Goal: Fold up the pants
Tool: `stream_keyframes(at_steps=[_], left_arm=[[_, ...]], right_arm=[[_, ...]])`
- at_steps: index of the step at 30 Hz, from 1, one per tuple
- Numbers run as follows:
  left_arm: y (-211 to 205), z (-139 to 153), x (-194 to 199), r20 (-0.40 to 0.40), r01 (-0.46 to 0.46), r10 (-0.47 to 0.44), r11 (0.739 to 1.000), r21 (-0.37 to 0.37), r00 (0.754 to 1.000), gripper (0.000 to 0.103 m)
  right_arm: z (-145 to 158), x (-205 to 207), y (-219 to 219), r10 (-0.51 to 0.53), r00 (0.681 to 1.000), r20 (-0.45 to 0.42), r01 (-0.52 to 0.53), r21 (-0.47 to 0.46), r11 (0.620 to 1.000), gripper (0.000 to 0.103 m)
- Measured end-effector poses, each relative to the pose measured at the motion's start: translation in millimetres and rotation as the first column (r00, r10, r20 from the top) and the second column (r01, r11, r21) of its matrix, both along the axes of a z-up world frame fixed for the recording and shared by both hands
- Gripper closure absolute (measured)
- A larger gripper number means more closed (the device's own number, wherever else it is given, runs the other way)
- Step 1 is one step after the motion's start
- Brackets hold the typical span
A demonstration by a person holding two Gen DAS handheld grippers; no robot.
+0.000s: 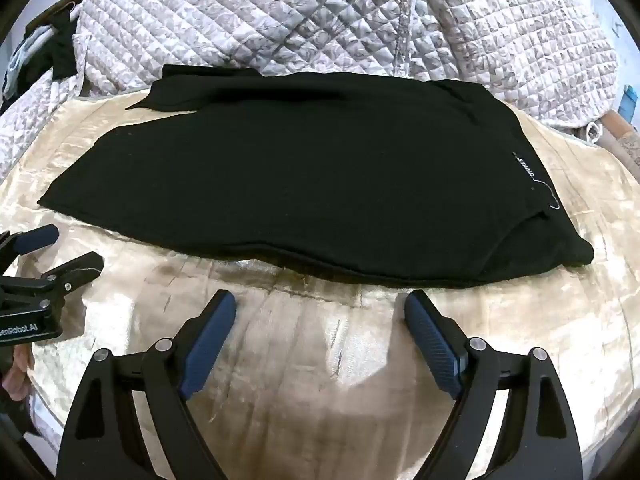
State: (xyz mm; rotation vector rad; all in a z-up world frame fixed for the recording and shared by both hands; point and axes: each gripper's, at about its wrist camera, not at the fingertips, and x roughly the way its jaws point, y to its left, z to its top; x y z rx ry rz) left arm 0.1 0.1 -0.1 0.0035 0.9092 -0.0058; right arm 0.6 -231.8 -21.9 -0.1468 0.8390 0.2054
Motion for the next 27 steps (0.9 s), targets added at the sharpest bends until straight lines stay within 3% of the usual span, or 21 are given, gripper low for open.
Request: stream_keyframes(at_steps=[27], left_arm=[[-0.4, -3.0, -1.6, -0.005, 0.001, -0.001, 1.000, -0.011, 1.000, 0.001]], right_arm=[[0.1, 0.5, 1.6, 0.001, 1.000, -0.004, -0.001, 0.014, 1.000, 0.016]])
